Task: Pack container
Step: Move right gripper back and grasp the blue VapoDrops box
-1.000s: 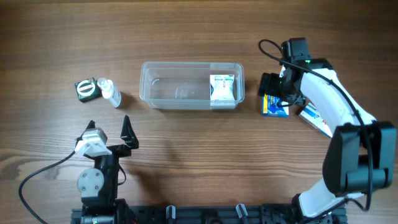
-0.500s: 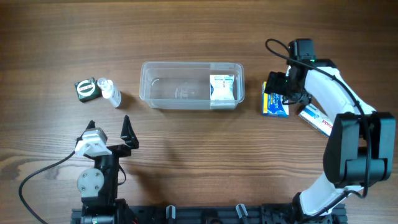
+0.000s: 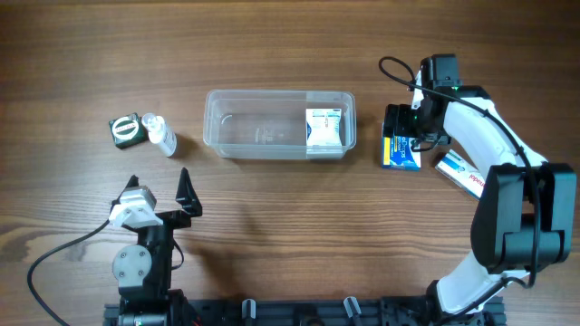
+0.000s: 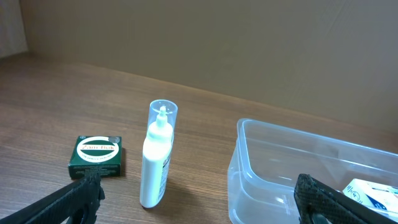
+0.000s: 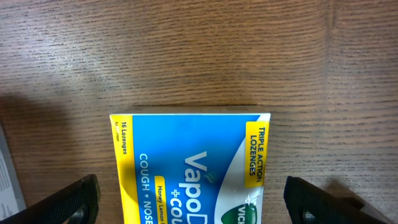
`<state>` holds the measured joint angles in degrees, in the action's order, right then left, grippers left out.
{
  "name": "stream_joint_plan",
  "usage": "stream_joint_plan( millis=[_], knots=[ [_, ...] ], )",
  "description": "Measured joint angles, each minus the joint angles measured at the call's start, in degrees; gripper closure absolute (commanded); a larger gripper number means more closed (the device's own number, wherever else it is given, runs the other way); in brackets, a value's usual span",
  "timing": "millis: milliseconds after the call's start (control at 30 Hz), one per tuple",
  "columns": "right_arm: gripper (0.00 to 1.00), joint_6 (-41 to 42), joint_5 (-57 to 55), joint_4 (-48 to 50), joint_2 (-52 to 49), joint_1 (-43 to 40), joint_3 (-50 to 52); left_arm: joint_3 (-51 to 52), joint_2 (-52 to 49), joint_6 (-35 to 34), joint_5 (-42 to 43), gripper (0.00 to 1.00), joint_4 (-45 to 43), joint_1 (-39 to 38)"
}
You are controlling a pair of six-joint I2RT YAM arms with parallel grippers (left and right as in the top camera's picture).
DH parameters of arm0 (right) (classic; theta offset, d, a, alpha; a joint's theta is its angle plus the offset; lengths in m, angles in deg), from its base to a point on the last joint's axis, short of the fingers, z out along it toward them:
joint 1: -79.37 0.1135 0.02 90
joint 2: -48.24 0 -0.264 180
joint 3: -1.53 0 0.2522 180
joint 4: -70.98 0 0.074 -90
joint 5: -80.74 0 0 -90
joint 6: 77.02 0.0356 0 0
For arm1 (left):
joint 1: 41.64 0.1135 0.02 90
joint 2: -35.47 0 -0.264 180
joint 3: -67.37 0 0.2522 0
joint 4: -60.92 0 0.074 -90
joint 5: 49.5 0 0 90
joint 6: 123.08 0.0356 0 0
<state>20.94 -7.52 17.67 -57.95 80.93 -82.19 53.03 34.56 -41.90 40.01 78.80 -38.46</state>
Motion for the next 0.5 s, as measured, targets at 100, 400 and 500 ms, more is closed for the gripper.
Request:
stream_joint_plan(
  millis=[100,400,500],
  knots=[
    [0.05,-0.59,0.20,0.85,0.00,0.00,0.98,0.00,0.00,0.00,0.00,0.00,0.00,0.00],
    [0.05,-0.79,0.39,1.64,0.00,0.00,3.50,0.00,0.00,0.00,0.00,0.00,0.00,0.00],
    [0.05,-0.81,0.39,1.84,0.00,0.00,3.50,0.00,0.00,0.00,0.00,0.00,0.00,0.00]
  ],
)
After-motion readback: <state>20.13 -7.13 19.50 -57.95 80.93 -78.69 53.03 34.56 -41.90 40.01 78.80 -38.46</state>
